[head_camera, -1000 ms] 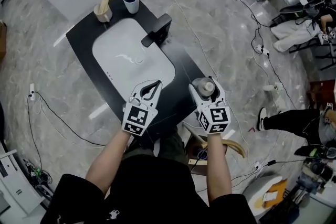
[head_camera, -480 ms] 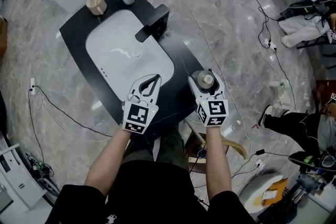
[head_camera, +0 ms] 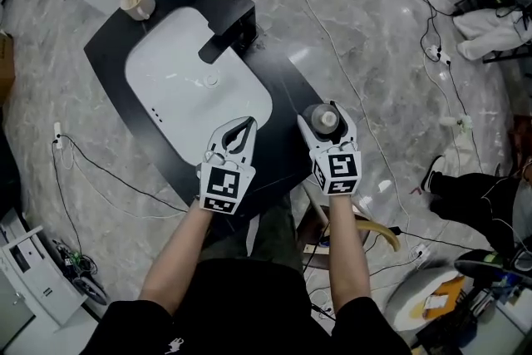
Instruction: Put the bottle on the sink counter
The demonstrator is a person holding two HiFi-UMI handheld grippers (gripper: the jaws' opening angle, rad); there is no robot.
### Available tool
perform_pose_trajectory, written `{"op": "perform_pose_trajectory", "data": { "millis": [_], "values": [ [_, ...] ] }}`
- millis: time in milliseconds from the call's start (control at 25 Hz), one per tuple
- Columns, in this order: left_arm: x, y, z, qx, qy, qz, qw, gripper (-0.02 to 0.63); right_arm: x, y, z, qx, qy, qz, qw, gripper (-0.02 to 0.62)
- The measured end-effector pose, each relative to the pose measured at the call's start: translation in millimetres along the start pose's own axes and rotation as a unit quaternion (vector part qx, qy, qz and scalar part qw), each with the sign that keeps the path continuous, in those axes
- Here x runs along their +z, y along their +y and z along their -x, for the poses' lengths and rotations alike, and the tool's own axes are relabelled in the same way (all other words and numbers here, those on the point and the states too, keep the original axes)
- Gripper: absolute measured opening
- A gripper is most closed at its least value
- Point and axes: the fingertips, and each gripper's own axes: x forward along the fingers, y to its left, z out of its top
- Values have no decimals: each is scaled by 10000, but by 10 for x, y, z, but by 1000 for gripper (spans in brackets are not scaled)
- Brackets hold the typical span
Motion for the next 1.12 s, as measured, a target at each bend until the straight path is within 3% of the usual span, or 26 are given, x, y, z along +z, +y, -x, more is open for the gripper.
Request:
{"op": "perform_pose_trajectory", "data": {
  "millis": [440,1120],
  "values": [
    [-110,-223,-213,-279,150,-62,9995,2,-267,-142,-36,-5,166,135,9998,334],
    [-187,-413,-365,-276,270,-39,9992,2,-447,-166,49,77,266,301,9992,334]
  ]
}}
